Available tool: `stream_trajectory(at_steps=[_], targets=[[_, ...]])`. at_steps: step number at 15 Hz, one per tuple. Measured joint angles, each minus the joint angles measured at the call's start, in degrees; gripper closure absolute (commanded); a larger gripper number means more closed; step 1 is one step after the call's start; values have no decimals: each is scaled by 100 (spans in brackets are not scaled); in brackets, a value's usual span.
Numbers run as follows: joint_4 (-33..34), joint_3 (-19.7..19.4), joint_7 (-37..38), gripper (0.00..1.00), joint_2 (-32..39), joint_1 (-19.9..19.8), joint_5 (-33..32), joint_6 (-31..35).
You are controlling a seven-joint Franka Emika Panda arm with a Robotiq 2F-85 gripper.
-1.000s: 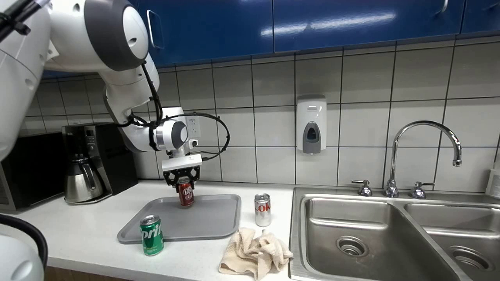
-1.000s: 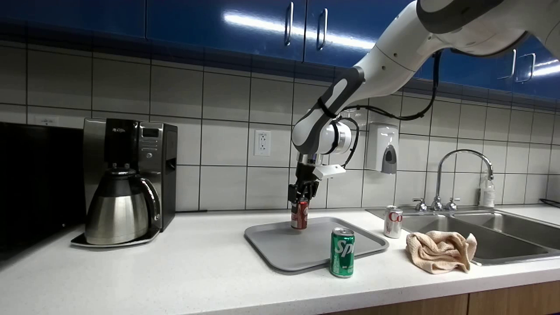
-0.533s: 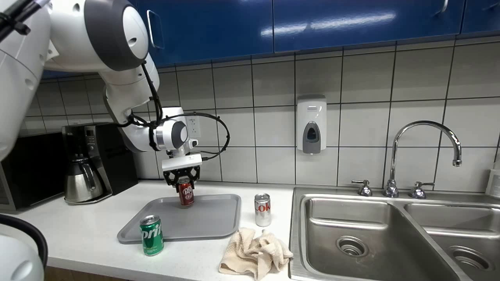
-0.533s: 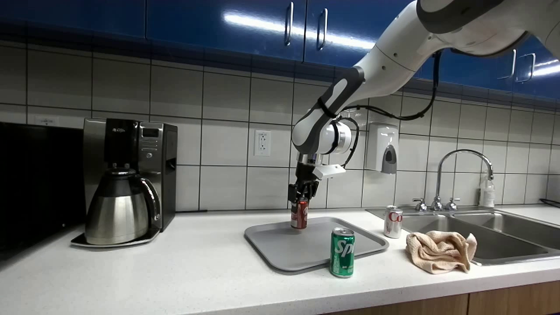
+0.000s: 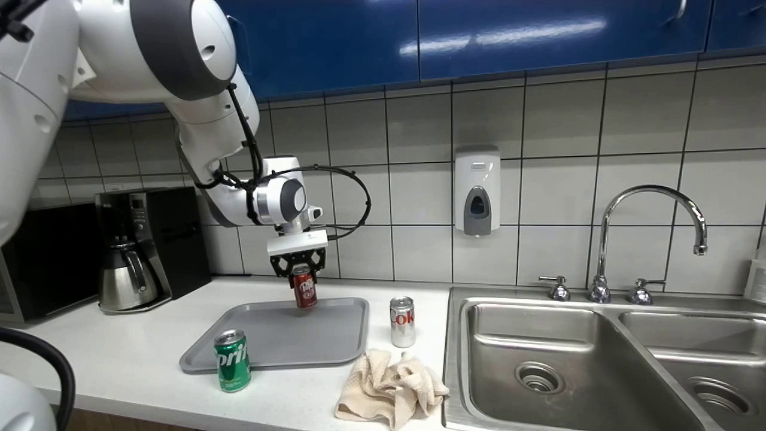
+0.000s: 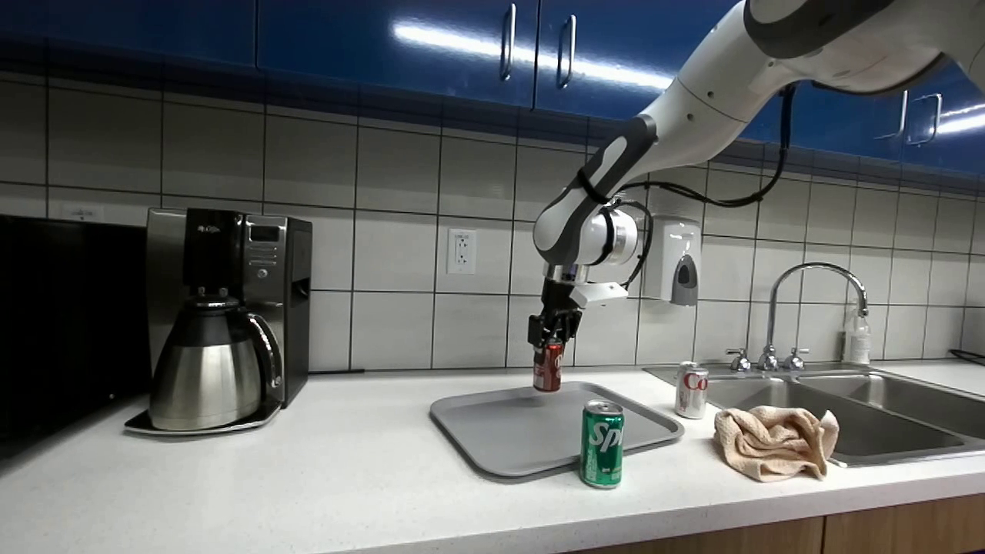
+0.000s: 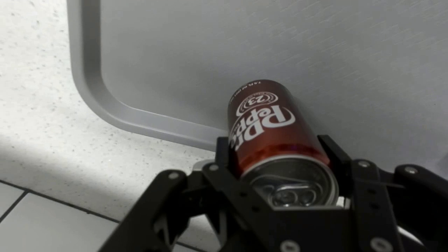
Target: Remove the cans from the tray.
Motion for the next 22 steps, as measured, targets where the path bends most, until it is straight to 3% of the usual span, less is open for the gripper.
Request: stream_trajectory(at_steps=[22], targets=[[17,-287,0,62,-36,-473,13,87]])
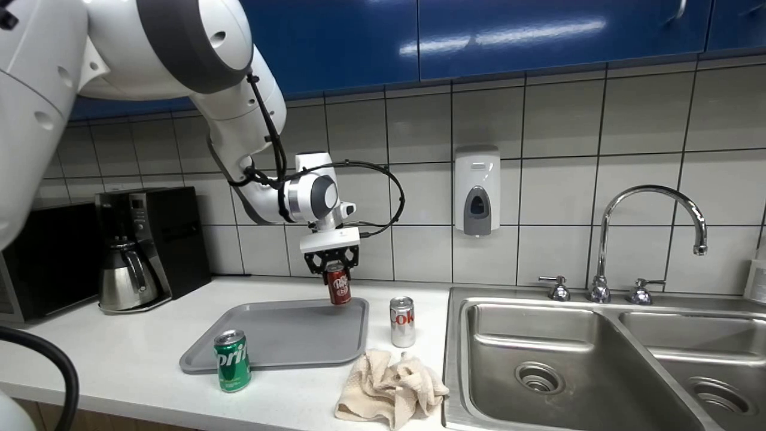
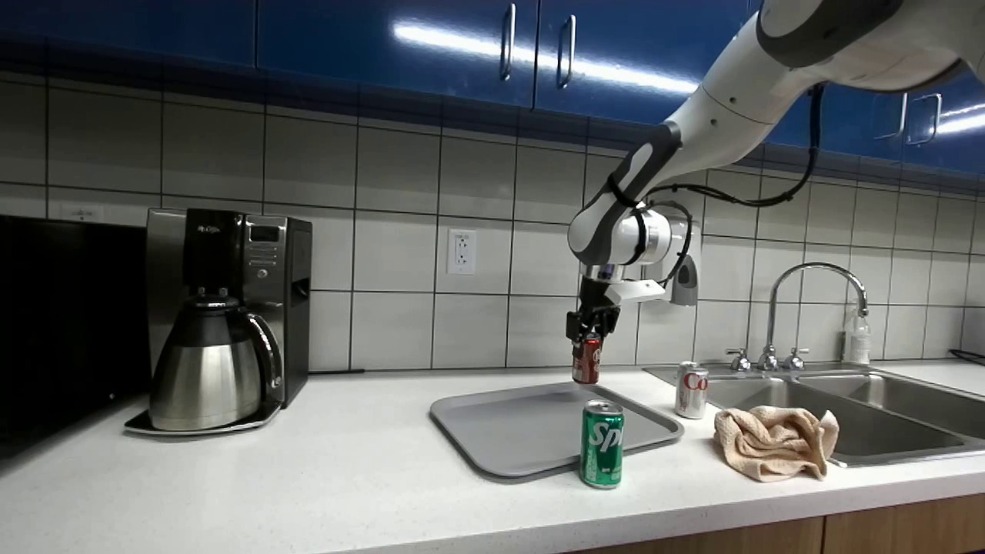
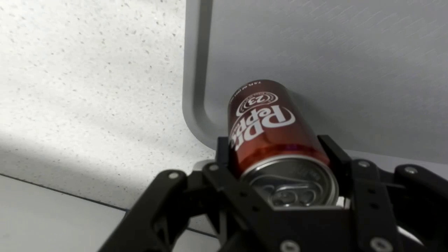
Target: Remove the cans from the tray.
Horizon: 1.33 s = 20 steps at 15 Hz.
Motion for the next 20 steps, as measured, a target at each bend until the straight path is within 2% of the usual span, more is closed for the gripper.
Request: stream_trajectory(at_steps=[20], targets=[[612,-217,129,62,414,-299,111,-42]])
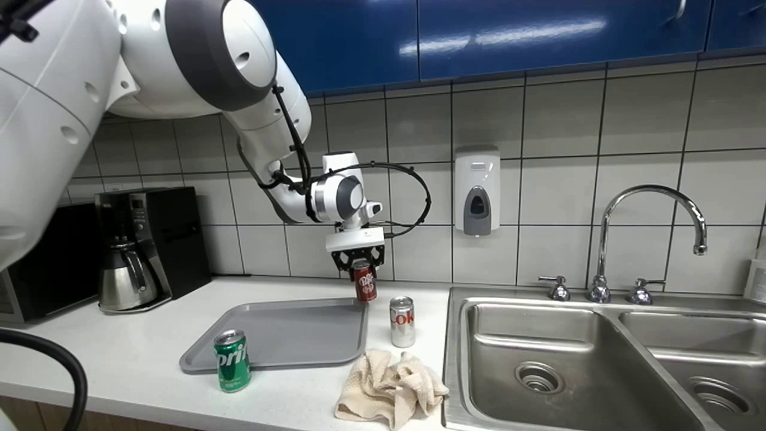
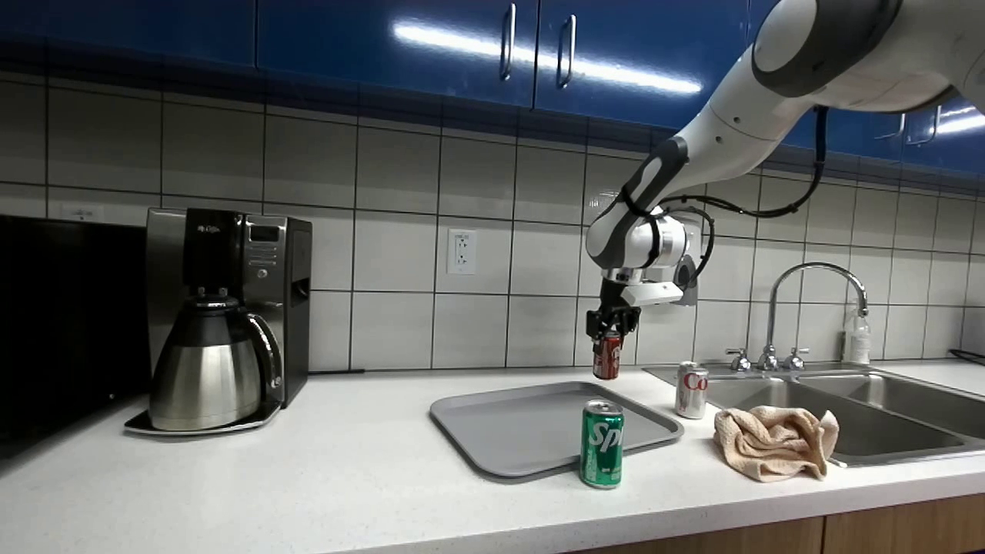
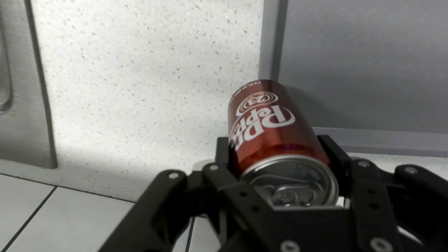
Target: Remove the cans from the tray.
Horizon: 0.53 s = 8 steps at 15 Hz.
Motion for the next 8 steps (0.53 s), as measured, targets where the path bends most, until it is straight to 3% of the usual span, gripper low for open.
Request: stream_trajectory(at_steps=[8], targets=[[472,-14,126,62,320,-213,318,-256]])
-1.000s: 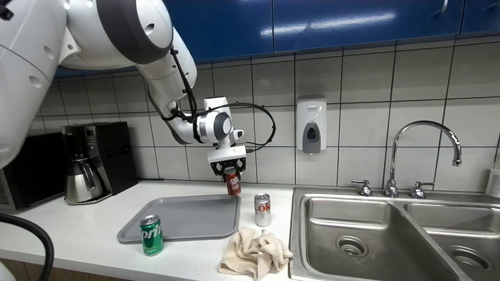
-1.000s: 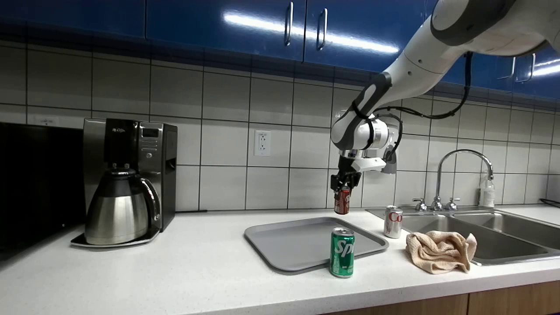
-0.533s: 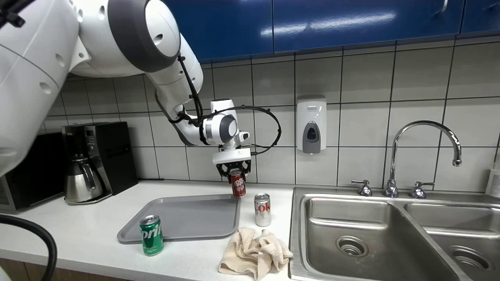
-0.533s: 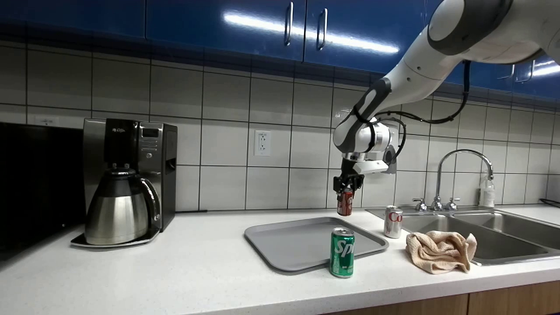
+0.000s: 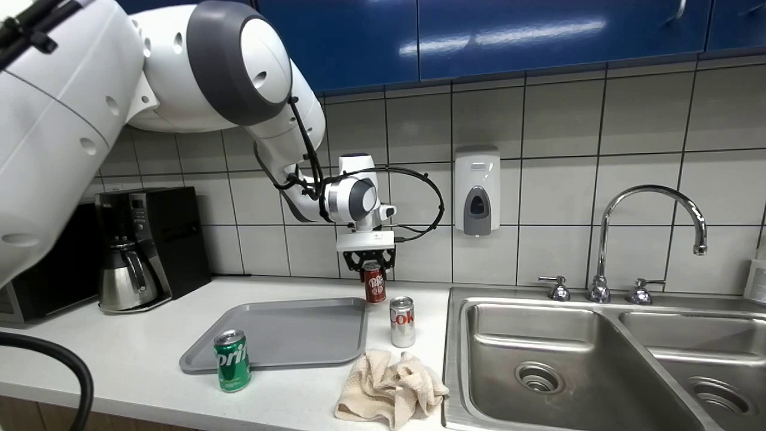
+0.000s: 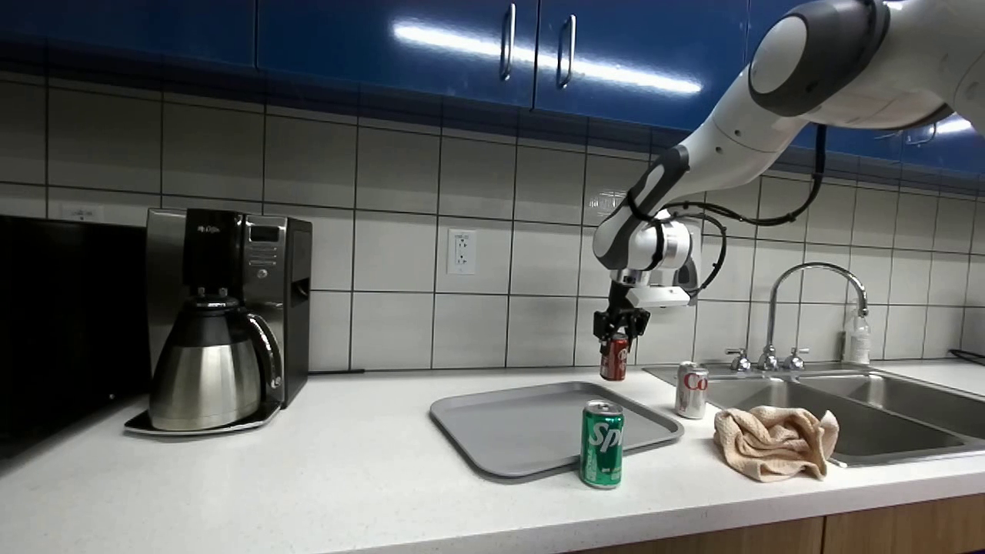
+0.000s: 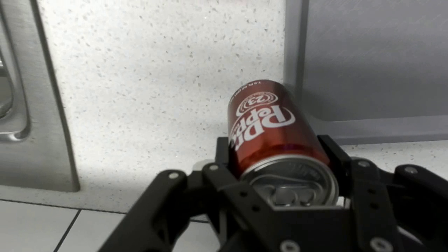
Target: Remove the cans from the tray.
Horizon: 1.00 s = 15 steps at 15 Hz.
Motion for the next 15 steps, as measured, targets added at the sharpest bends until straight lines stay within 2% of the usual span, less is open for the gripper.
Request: stream_trajectory(at_steps=[15], targets=[[1093,-150,426,62,625,-79,123,-870]])
